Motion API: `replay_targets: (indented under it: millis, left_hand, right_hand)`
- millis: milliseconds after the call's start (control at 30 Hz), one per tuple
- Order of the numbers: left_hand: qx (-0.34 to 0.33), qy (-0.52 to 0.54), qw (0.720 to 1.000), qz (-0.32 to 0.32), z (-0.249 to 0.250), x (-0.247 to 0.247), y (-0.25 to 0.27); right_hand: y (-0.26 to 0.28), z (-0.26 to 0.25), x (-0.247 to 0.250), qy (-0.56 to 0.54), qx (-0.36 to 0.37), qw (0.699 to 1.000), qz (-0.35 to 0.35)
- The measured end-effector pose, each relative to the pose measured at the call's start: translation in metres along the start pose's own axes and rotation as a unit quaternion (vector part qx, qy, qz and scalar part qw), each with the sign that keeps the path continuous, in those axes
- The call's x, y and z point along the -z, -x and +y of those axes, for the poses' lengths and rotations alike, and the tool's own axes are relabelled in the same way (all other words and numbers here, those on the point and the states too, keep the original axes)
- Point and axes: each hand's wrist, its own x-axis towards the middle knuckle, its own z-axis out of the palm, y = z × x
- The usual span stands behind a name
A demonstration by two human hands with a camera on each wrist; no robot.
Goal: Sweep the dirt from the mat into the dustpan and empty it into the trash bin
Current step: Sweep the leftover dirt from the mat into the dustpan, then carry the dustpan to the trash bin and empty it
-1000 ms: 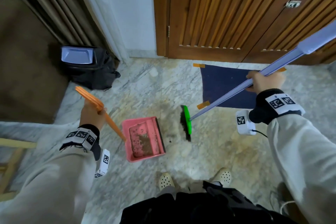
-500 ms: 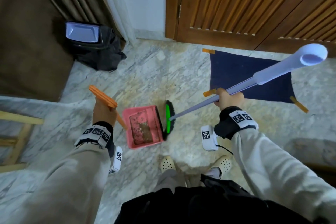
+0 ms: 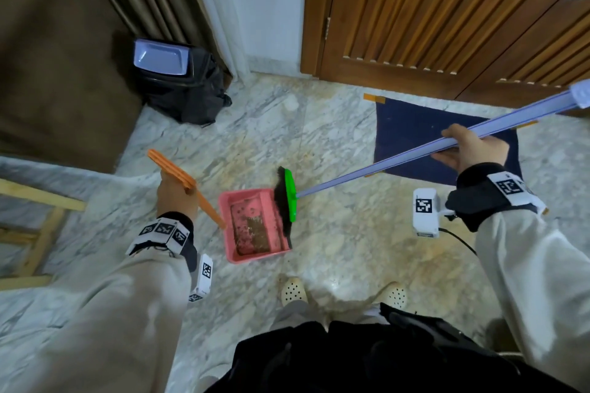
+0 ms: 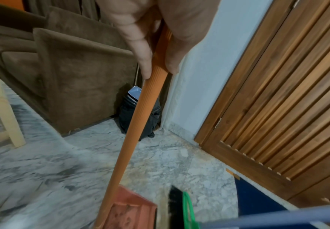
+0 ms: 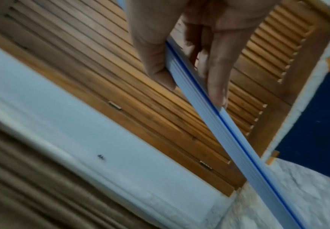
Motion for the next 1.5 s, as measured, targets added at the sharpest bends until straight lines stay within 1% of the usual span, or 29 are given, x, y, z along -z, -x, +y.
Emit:
replay_targets:
  millis: [100, 200, 267, 333, 367, 400, 500, 600, 733, 800, 867, 967, 1067, 1233, 1333, 1400, 1433, 1500]
  left_hand:
    - [-0.009, 0.011, 1.0, 0.013, 0.008, 0.009, -0.001]
    - [-0.022, 0.027, 0.999, 0.034, 0.023, 0.024, -0.005]
    - [-0.033, 0.03, 0.998, 0.048, 0.034, 0.034, -0.01]
    - [-0.05, 0.04, 0.996, 0.061, 0.044, 0.043, -0.017]
    - [-0.057, 0.049, 0.995, 0.063, 0.049, 0.047, -0.02]
    - [-0.066, 0.061, 0.994, 0.065, 0.054, 0.05, -0.023]
    - [-0.073, 0.096, 0.99, 0.076, 0.068, 0.057, -0.03]
    - [-0.074, 0.127, 0.985, 0.093, 0.082, 0.062, -0.039]
    - [-0.068, 0.105, 0.986, 0.108, 0.113, 0.071, -0.06]
    - [-0.059, 0.104, 0.984, 0.131, 0.126, 0.077, -0.079]
    - [-0.049, 0.131, 0.978, 0.155, 0.142, 0.089, -0.094]
    - [-0.053, 0.155, 0.963, 0.212, 0.178, 0.112, -0.104]
    - [-0.076, 0.169, 0.949, 0.255, 0.225, 0.143, -0.11]
    - [-0.112, 0.123, 0.917, 0.362, 0.284, 0.208, -0.124]
    - [-0.128, 0.104, 0.9, 0.403, 0.323, 0.25, -0.13]
    - [-0.149, 0.088, 0.888, 0.426, 0.346, 0.272, -0.134]
    - [-0.159, 0.082, 0.882, 0.436, 0.356, 0.28, -0.137]
    - [-0.168, 0.083, 0.875, 0.446, 0.373, 0.291, -0.141]
  right_hand:
    - [0.001, -0.013, -0.004, 0.044, 0.078, 0.996, -0.03]
    - [0.003, -0.019, -0.019, 0.114, 0.181, 0.975, -0.059]
    - [0.004, -0.021, -0.033, 0.178, 0.251, 0.947, -0.09]
    - [0.008, -0.025, -0.049, 0.246, 0.325, 0.904, -0.126]
    - [0.009, -0.027, -0.057, 0.263, 0.354, 0.886, -0.144]
    - [0.011, -0.031, -0.064, 0.264, 0.371, 0.874, -0.167]
    - [0.005, -0.049, -0.085, 0.256, 0.394, 0.853, -0.226]
    - [-0.012, -0.072, -0.108, 0.255, 0.412, 0.837, -0.254]
    - [-0.044, -0.11, -0.151, 0.251, 0.423, 0.81, -0.319]
    - [-0.057, -0.133, -0.181, 0.243, 0.42, 0.794, -0.367]
    - [-0.065, -0.158, -0.215, 0.221, 0.418, 0.768, -0.433]
    - [-0.073, -0.195, -0.264, 0.196, 0.422, 0.712, -0.526]
    - [-0.075, -0.237, -0.306, 0.16, 0.442, 0.662, -0.584]
    - [-0.06, -0.32, -0.36, 0.086, 0.517, 0.59, -0.615]
    - [-0.04, -0.371, -0.387, 0.04, 0.571, 0.545, -0.613]
    - [-0.026, -0.402, -0.4, 0.006, 0.615, 0.517, -0.595]
    - [-0.02, -0.416, -0.407, -0.005, 0.634, 0.507, -0.584]
    - [-0.013, -0.436, -0.422, -0.018, 0.649, 0.498, -0.576]
